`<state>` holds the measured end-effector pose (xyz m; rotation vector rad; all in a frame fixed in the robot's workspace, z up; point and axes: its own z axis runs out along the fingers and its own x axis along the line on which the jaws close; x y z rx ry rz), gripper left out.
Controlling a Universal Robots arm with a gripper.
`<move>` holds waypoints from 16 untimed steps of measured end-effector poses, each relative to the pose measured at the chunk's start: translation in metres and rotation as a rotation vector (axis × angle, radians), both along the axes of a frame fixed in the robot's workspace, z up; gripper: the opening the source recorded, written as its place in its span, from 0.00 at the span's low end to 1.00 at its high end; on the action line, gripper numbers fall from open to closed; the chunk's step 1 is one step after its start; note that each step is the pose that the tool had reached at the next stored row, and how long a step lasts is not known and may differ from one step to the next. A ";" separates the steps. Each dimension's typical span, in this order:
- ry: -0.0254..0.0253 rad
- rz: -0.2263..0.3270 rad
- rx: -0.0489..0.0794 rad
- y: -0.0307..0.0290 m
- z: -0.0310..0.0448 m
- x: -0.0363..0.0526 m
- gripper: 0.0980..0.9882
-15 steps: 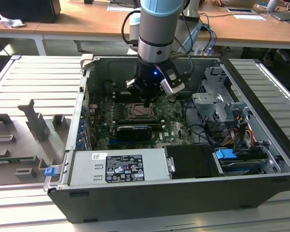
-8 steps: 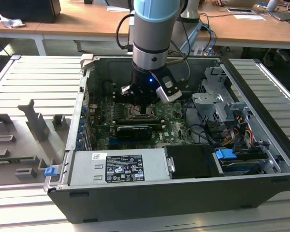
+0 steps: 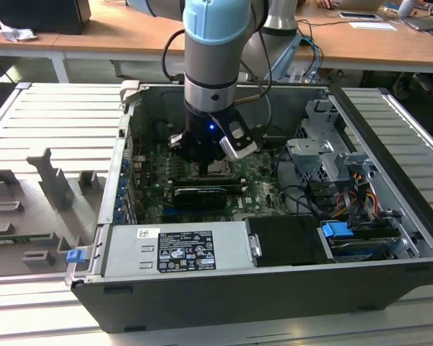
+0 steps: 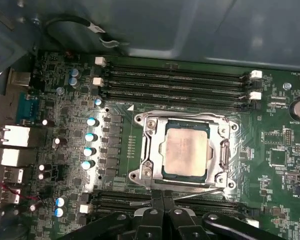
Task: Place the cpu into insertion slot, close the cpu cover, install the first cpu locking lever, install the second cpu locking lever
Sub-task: 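Install the second cpu locking lever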
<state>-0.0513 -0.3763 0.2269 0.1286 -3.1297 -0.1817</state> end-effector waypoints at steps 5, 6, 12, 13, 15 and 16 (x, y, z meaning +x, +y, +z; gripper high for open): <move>-0.0001 0.000 0.054 -0.0099 -0.0005 -0.0027 0.01; -0.0001 0.000 0.059 -0.0123 -0.0005 -0.0031 0.01; -0.0001 0.000 0.103 -0.0211 -0.0016 -0.0135 0.01; -0.0001 0.000 0.109 -0.0211 -0.0027 -0.0141 0.01; -0.0001 0.001 0.116 -0.0211 -0.0047 -0.0145 0.01; -0.0001 0.002 0.119 -0.0211 -0.0061 -0.0147 0.01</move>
